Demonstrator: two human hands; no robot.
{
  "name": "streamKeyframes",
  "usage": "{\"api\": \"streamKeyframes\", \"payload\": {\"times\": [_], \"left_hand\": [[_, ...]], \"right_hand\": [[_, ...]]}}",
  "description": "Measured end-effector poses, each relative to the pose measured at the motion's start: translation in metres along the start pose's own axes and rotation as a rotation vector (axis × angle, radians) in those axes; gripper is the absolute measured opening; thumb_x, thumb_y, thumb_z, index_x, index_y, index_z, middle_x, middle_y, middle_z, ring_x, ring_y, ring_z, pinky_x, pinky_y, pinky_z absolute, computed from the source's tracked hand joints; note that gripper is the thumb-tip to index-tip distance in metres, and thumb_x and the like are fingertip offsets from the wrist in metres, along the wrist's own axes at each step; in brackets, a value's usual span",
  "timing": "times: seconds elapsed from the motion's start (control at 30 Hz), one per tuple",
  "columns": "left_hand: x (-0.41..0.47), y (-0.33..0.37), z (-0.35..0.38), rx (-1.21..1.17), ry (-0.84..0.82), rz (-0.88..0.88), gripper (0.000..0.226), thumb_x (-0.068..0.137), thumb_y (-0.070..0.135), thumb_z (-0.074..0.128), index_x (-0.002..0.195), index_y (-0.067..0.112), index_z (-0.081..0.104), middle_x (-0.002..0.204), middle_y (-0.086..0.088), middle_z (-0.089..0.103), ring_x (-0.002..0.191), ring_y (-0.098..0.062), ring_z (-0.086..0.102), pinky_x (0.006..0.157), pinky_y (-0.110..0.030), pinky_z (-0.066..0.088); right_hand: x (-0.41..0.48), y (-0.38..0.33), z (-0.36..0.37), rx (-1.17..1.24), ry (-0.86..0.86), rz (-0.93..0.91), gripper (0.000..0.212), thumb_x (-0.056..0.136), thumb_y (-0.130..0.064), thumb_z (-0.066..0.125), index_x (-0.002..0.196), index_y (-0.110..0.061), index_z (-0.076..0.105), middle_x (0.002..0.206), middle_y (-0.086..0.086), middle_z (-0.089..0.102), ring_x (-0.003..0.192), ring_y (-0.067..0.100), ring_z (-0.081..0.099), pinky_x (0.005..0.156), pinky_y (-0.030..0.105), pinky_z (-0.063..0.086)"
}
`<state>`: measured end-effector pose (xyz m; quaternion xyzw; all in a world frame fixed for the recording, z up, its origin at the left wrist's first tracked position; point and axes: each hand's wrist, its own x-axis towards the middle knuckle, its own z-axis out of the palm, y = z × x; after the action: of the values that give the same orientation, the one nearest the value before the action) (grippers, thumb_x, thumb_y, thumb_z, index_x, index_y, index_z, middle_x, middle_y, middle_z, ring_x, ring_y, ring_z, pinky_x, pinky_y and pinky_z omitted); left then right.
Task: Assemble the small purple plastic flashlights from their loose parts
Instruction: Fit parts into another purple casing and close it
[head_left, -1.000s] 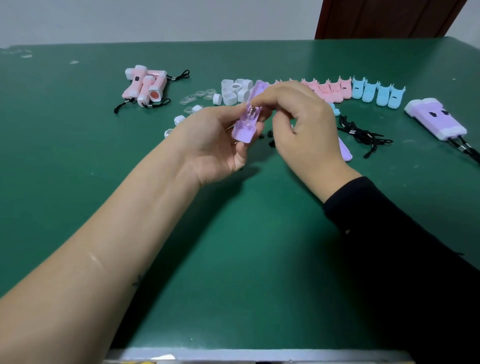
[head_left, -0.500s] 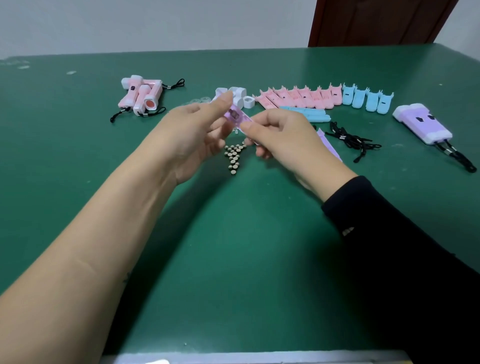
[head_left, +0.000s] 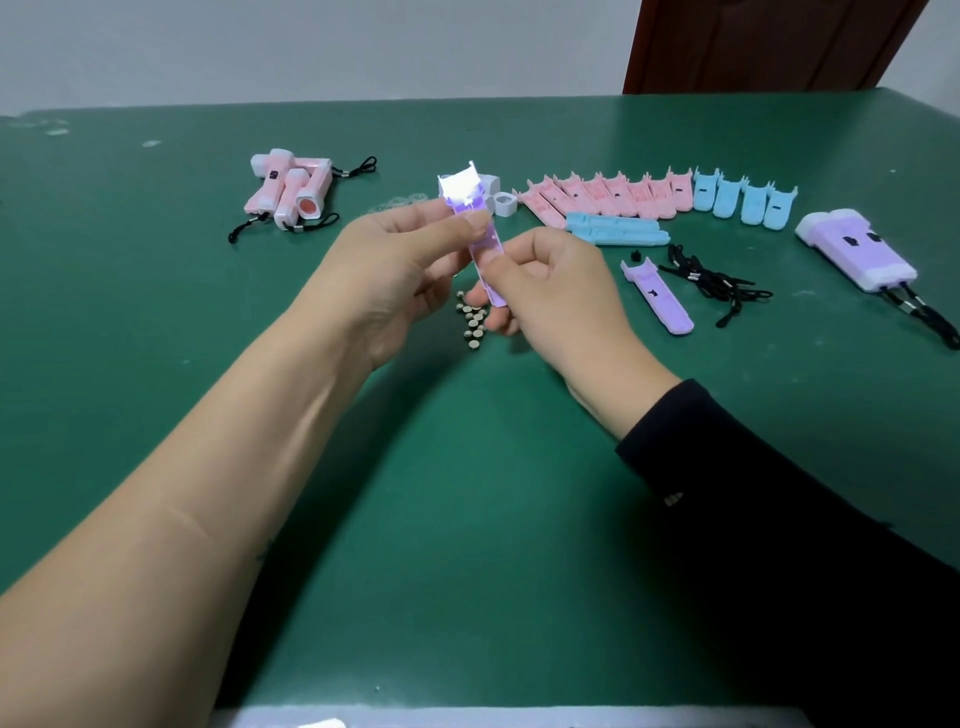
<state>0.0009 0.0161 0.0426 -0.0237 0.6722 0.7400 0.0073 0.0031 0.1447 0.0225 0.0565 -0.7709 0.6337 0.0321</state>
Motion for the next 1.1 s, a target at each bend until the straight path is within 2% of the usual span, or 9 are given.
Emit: {"api": "streamKeyframes", "payload": {"times": [0.23, 0.37, 0.53, 0.73, 0.93, 1.1], "left_hand": [[-0.0002, 0.0014, -0.0018, 0.072, 0.022, 0.043, 0.002, 0.087, 0.016, 0.070, 0.085, 0.017, 0.071, 0.064, 0.011, 0.067, 0.049, 0.003, 0.052, 0.053, -0.015, 0.033], [0.0003, 0.0009, -0.0030, 0.122, 0.039, 0.065, 0.003, 0.086, 0.020, 0.072, 0.083, 0.019, 0.072, 0.069, 0.008, 0.070, 0.054, 0.001, 0.053, 0.055, -0.018, 0.032], [0.0016, 0.0013, -0.0044, 0.145, 0.047, 0.070, 0.006, 0.086, 0.017, 0.071, 0.081, 0.018, 0.073, 0.070, 0.007, 0.071, 0.055, -0.001, 0.054, 0.051, -0.012, 0.035], [0.0025, -0.0019, -0.0040, 0.158, 0.053, 0.071, 0.003, 0.086, 0.019, 0.072, 0.083, 0.017, 0.073, 0.066, 0.008, 0.068, 0.053, 0.000, 0.052, 0.053, -0.014, 0.036], [0.0042, -0.0033, -0.0051, 0.158, 0.061, 0.092, 0.004, 0.086, 0.016, 0.072, 0.088, 0.014, 0.074, 0.070, 0.007, 0.071, 0.054, 0.001, 0.056, 0.055, -0.013, 0.042], [0.0054, -0.0044, -0.0056, 0.136, 0.061, 0.077, 0.003, 0.086, 0.018, 0.072, 0.085, 0.015, 0.073, 0.065, 0.008, 0.068, 0.052, 0.001, 0.056, 0.055, -0.014, 0.040]], "right_hand": [[-0.0013, -0.0009, 0.0021, -0.008, 0.002, -0.001, 0.019, 0.093, -0.027, 0.060, 0.078, -0.016, 0.057, 0.067, -0.004, 0.071, 0.046, 0.004, 0.058, 0.051, 0.022, 0.047], [-0.0009, -0.0006, 0.0022, -0.003, 0.001, -0.001, 0.018, 0.093, -0.025, 0.059, 0.078, -0.016, 0.057, 0.067, -0.004, 0.071, 0.046, 0.005, 0.059, 0.050, 0.021, 0.047], [-0.0017, 0.0017, 0.0045, 0.019, -0.011, 0.008, 0.019, 0.094, -0.025, 0.059, 0.078, -0.016, 0.056, 0.068, -0.003, 0.071, 0.047, 0.006, 0.059, 0.047, 0.018, 0.046], [-0.0014, 0.0018, 0.0054, 0.103, -0.011, 0.040, 0.018, 0.094, -0.021, 0.059, 0.078, -0.014, 0.056, 0.066, -0.001, 0.070, 0.043, 0.005, 0.055, 0.044, 0.015, 0.043], [-0.0015, 0.0029, 0.0064, 0.112, -0.011, 0.057, 0.016, 0.095, -0.019, 0.058, 0.080, -0.013, 0.057, 0.067, -0.001, 0.070, 0.044, 0.006, 0.056, 0.044, 0.016, 0.044], [0.0003, 0.0037, 0.0056, 0.100, -0.059, 0.066, 0.017, 0.095, -0.023, 0.058, 0.081, -0.013, 0.058, 0.067, -0.002, 0.071, 0.047, 0.006, 0.059, 0.047, 0.017, 0.046]]}}
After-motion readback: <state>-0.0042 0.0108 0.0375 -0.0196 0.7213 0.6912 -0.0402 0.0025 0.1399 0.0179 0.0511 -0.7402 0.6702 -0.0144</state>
